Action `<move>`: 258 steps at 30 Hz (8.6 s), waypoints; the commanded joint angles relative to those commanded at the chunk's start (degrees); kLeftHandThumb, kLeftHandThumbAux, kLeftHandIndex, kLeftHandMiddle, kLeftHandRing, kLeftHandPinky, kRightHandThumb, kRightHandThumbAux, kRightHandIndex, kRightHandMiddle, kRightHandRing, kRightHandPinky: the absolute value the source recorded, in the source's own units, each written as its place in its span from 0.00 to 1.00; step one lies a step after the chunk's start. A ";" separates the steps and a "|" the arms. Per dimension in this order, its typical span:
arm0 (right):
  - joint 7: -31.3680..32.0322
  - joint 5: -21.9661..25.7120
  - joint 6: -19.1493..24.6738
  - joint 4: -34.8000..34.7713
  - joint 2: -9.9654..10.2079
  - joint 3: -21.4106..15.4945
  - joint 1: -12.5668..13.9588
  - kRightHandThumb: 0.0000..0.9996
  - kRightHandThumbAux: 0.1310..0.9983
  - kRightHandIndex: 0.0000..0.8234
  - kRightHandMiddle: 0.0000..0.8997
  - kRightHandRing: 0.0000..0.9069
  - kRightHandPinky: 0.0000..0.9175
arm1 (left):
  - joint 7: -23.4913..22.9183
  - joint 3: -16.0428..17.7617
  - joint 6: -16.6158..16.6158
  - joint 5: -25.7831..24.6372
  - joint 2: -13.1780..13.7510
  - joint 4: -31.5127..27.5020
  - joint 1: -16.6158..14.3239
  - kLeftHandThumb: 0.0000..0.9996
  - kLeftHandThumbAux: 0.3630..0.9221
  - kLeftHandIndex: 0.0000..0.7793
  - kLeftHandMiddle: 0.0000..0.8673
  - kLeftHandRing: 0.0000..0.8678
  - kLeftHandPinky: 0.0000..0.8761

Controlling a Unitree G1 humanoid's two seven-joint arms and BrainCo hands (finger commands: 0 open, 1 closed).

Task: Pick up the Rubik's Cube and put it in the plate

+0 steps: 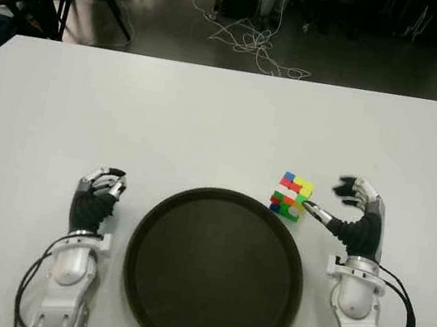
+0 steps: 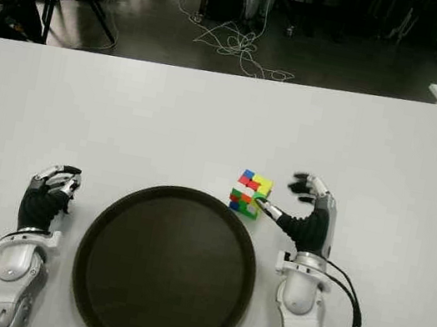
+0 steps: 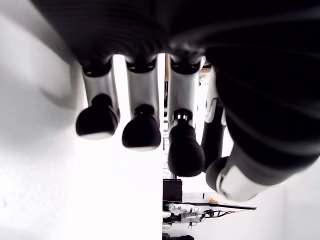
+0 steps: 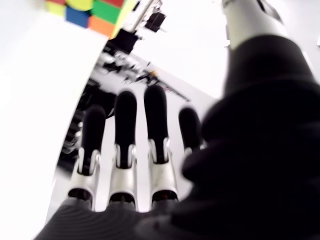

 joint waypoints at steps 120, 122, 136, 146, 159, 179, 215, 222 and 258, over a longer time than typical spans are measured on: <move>31.39 -26.82 38.71 -12.41 -15.21 18.11 -17.52 0.00 0.76 0.04 0.06 0.07 0.08 | 0.96 -1.34 -3.09 1.20 -2.24 -0.31 0.95 0.71 0.61 0.57 0.91 0.95 0.94; 31.07 -26.95 38.64 -11.23 -15.11 18.37 -18.17 0.00 0.77 0.05 0.07 0.08 0.08 | 0.85 -1.33 -3.46 1.01 -2.37 -0.18 1.00 0.71 0.61 0.57 0.91 0.95 0.94; 27.44 -27.36 36.97 -4.17 -14.46 20.10 -20.70 0.00 0.72 0.03 0.04 0.06 0.06 | 0.52 -1.77 -2.91 1.57 -1.58 -0.32 1.09 0.71 0.61 0.57 0.91 0.95 0.94; 26.34 -26.81 35.59 -2.44 -13.76 20.05 -21.13 0.00 0.76 0.03 0.03 0.04 0.05 | 0.92 -1.86 -3.24 1.97 -1.70 -0.65 1.36 0.71 0.61 0.57 0.91 0.94 0.93; 25.07 -28.21 34.56 -1.60 -13.92 21.49 -21.27 0.00 0.78 0.06 0.05 0.06 0.06 | 0.57 -2.04 -3.27 2.40 -1.42 -0.92 1.69 0.71 0.61 0.57 0.91 0.94 0.94; 27.91 -30.51 35.36 -3.13 -14.58 23.23 -21.11 0.00 0.84 0.04 0.03 0.04 0.06 | -0.49 -2.65 -0.73 3.24 0.33 -0.82 1.25 0.71 0.61 0.57 0.93 0.95 0.94; 26.49 -30.64 35.77 -4.57 -14.11 22.51 -20.20 0.00 0.79 0.06 0.05 0.05 0.05 | -0.43 -2.80 1.27 3.23 0.17 -2.76 1.52 0.71 0.61 0.57 0.94 0.96 0.96; 26.01 -30.13 35.65 -4.20 -13.84 21.97 -20.17 0.00 0.78 0.06 0.05 0.05 0.05 | 0.04 -2.53 2.19 3.10 -0.08 -2.98 1.34 0.71 0.61 0.57 0.94 0.96 0.96; 18.68 -29.12 31.36 9.21 -14.16 21.82 -24.65 0.00 0.82 0.08 0.05 0.09 0.13 | 0.12 -2.34 2.02 2.82 -0.14 -3.02 1.44 0.71 0.61 0.57 0.94 0.96 0.96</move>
